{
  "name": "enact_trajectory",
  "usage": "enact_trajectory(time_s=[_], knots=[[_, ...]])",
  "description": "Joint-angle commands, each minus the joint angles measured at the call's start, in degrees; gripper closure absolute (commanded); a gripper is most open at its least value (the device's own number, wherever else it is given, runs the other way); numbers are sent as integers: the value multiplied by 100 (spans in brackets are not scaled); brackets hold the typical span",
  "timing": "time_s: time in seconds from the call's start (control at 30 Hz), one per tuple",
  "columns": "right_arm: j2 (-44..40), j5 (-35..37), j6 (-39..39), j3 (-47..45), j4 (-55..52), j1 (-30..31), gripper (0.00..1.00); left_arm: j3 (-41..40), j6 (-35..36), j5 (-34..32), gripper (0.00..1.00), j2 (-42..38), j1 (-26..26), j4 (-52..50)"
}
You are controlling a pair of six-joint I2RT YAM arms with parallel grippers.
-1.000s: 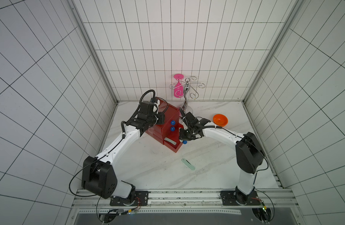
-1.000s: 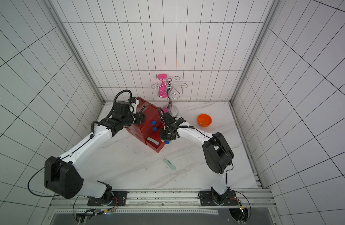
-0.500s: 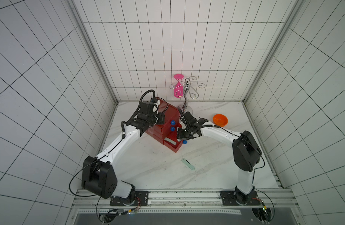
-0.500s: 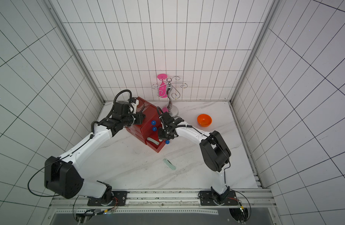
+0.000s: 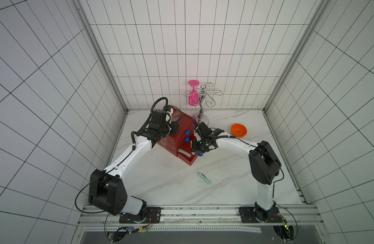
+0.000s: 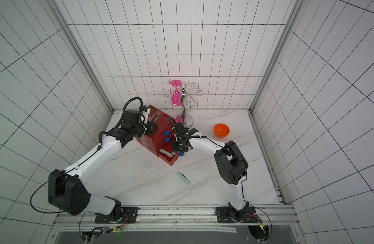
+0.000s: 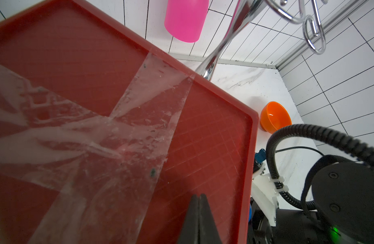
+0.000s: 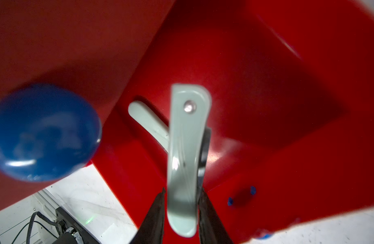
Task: Place the fruit knives into the drawer by color
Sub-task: Place the fruit knife in the drawer.
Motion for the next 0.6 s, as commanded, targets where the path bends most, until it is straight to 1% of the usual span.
enact_trajectory(time_s=[0.0, 0.2, 0.33, 0.57], knots=[[104, -32, 42, 479, -68, -34, 68, -430, 8, -429, 100, 396, 125, -1610], [74, -92, -6, 520, -63, -34, 68, -428, 6, -429, 100, 397, 129, -1610], [-57, -168, -175, 583, -65, 0, 68, -434, 3, -429, 100, 405, 129, -1610], [-651, -13, -566, 665, -462, 69, 67, -433, 1, -428, 100, 414, 129, -1604]])
